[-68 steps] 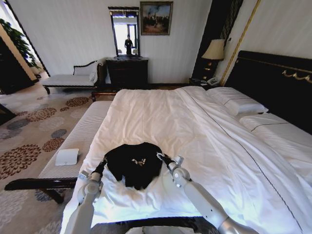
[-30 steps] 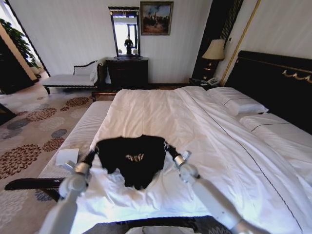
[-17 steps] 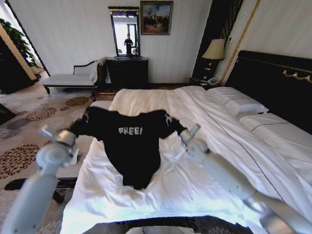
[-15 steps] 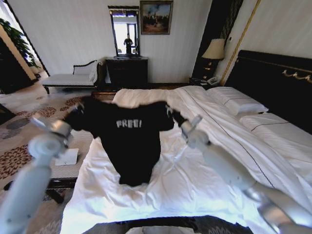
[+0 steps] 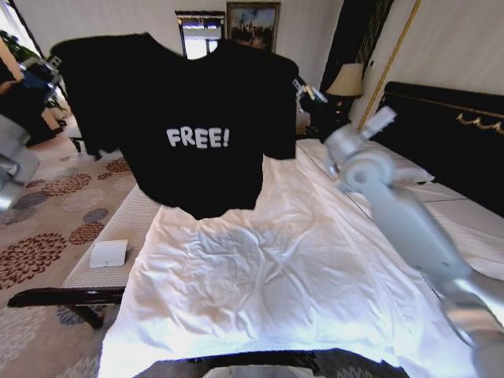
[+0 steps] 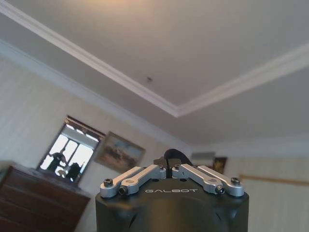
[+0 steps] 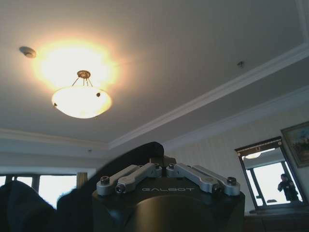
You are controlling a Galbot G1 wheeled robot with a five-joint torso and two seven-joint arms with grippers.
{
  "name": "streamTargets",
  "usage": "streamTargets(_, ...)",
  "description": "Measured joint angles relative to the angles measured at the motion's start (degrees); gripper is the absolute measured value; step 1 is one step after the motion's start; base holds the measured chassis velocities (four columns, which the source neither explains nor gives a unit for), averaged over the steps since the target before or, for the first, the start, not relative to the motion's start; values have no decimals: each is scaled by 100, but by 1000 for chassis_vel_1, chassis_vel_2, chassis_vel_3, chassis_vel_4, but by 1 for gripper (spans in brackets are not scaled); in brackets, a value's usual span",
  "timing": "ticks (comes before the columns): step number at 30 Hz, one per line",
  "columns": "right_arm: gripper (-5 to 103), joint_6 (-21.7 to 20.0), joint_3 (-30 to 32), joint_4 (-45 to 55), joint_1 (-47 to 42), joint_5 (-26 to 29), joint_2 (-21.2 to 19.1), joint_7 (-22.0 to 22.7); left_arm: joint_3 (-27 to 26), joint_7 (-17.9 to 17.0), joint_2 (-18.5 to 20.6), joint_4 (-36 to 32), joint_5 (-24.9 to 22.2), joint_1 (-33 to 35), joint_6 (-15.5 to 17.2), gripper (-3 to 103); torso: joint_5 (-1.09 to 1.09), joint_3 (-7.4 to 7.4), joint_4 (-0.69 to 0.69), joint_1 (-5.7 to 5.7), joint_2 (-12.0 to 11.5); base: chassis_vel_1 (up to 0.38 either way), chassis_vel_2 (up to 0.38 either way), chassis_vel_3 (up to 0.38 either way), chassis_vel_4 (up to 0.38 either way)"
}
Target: Fold the clothes on the bed.
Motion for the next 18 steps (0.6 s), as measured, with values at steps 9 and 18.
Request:
streamTargets(9,0,-197,2254,1510,-2065,319,-966,87,-2580,140,-747,-1308,-8,2801,202,0,-4,-2,1,-2,2,0,0,0,0)
streamTargets(18,0,-1028,3905,2138,-1922,1442,-1637,892,-5354,-141,-591,-1299,-2336,3385,512,0,-3,-2,3,1,2,0,0,0,0)
